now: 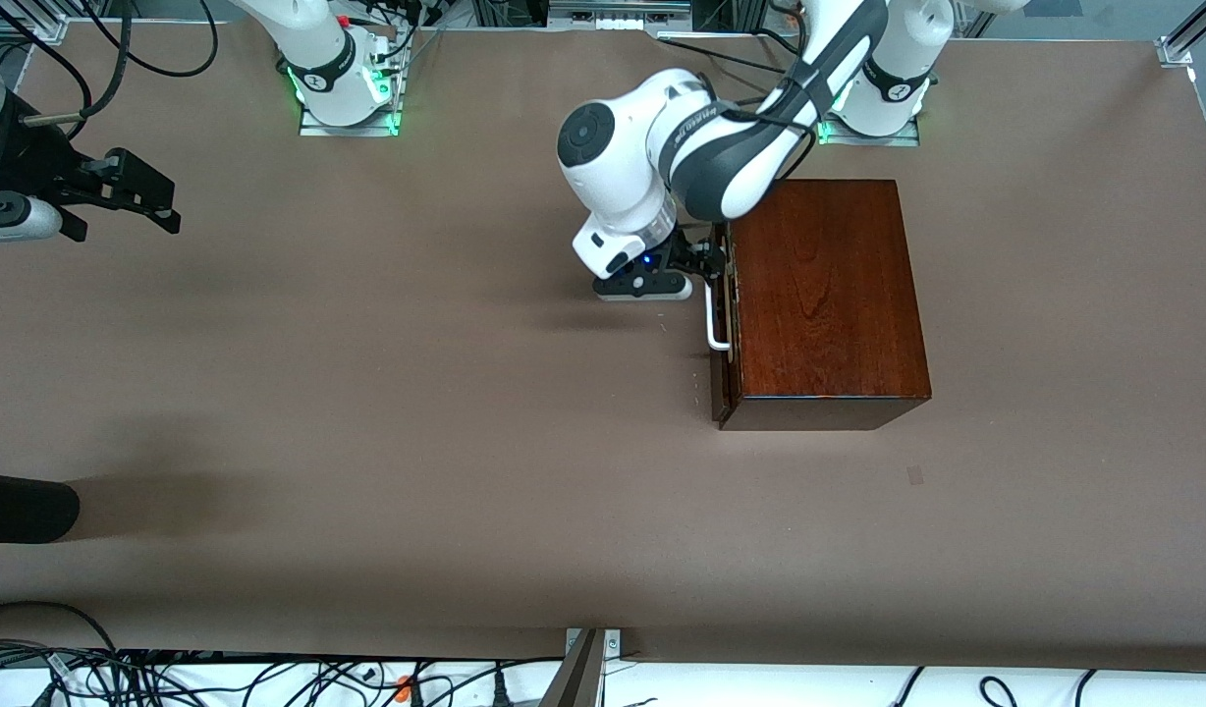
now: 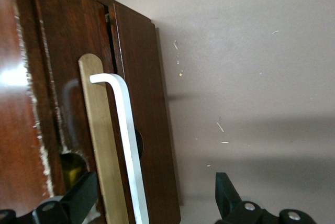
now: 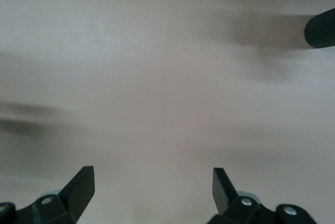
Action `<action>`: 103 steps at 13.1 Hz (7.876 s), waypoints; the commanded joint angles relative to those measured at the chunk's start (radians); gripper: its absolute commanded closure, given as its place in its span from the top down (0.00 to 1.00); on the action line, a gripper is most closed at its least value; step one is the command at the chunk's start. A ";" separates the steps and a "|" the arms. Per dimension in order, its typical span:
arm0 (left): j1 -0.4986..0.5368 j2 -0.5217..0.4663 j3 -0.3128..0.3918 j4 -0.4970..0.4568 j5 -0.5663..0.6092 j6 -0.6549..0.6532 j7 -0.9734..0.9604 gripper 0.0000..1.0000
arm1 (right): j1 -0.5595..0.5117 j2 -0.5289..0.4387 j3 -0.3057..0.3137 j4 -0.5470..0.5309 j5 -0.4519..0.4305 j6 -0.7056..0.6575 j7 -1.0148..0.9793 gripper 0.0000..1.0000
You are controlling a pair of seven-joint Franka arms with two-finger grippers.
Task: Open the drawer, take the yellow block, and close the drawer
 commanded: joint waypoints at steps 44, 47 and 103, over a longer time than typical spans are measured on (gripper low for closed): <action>-0.191 0.368 -0.007 0.456 0.063 0.088 -0.188 1.00 | -0.008 -0.006 0.002 -0.001 -0.003 -0.010 -0.007 1.00; -0.200 0.374 -0.007 0.463 0.063 0.117 -0.186 1.00 | -0.008 -0.006 0.002 0.001 -0.003 -0.010 -0.007 1.00; 0.430 -0.459 0.383 0.085 -0.425 -0.275 0.938 1.00 | -0.010 -0.006 0.002 -0.001 -0.003 -0.012 -0.010 1.00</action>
